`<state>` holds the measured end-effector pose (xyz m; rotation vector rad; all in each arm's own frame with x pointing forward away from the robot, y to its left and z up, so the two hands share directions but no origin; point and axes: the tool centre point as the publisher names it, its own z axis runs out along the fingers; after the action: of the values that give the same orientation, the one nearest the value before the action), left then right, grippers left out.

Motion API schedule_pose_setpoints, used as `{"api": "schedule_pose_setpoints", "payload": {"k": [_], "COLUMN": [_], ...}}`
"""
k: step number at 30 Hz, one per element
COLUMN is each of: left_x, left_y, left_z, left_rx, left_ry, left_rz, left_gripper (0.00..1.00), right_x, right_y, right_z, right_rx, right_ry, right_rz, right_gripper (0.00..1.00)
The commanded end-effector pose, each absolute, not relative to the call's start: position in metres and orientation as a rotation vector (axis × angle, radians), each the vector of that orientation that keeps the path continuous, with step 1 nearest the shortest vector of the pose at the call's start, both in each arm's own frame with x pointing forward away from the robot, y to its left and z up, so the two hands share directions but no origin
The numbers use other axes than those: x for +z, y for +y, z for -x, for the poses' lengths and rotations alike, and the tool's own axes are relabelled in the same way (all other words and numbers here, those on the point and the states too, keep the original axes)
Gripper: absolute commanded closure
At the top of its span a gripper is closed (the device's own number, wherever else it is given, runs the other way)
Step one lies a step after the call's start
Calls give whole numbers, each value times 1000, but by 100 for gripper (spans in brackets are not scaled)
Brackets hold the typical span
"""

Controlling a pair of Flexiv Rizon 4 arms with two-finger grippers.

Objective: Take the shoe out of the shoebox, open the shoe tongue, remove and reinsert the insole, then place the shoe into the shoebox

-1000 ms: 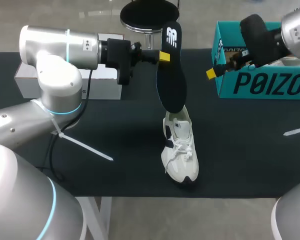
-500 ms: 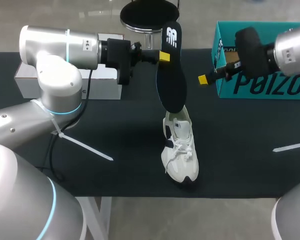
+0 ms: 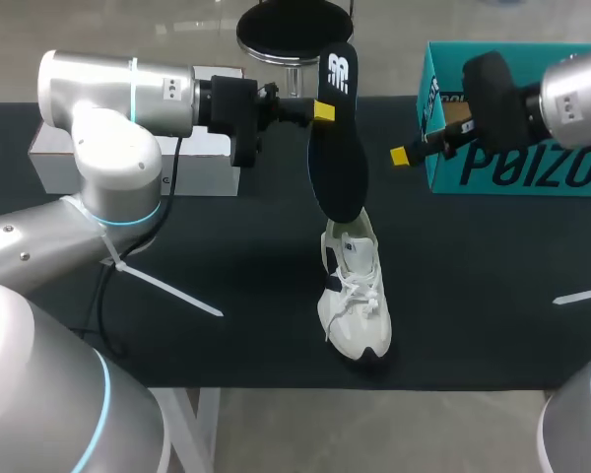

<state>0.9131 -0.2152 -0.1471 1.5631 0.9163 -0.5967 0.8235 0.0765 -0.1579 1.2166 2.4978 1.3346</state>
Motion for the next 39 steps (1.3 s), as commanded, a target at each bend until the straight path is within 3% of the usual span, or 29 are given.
{"api": "schedule_pose_setpoints", "payload": {"k": [1,8,12,21,39], "left_x": [-147,-147,-147,-147,-147], "left_y": [-216,-216,-216,-216,-216], "left_z": [-913,-913,-913,-913,-913], "left_rx": [-594,-594,-594,-594,-594], "left_ry": [916,916,916,916,916], "left_rz": [-1564,-1564,-1564,-1564,-1564], "left_gripper": [100,100,100,100,100], "right_x": [-159,-159,-164,-158,-160], "right_y": [78,78,66,52,50], "right_z": [-825,-825,-835,-849,-862], "right_rx": [1335,1335,1636,1870,1931], "right_ry": [2498,2498,2373,2298,2397], "right_rz": [-1216,-1216,-1288,-1305,-1258], "right_gripper": [0,0,0,0,0]}}
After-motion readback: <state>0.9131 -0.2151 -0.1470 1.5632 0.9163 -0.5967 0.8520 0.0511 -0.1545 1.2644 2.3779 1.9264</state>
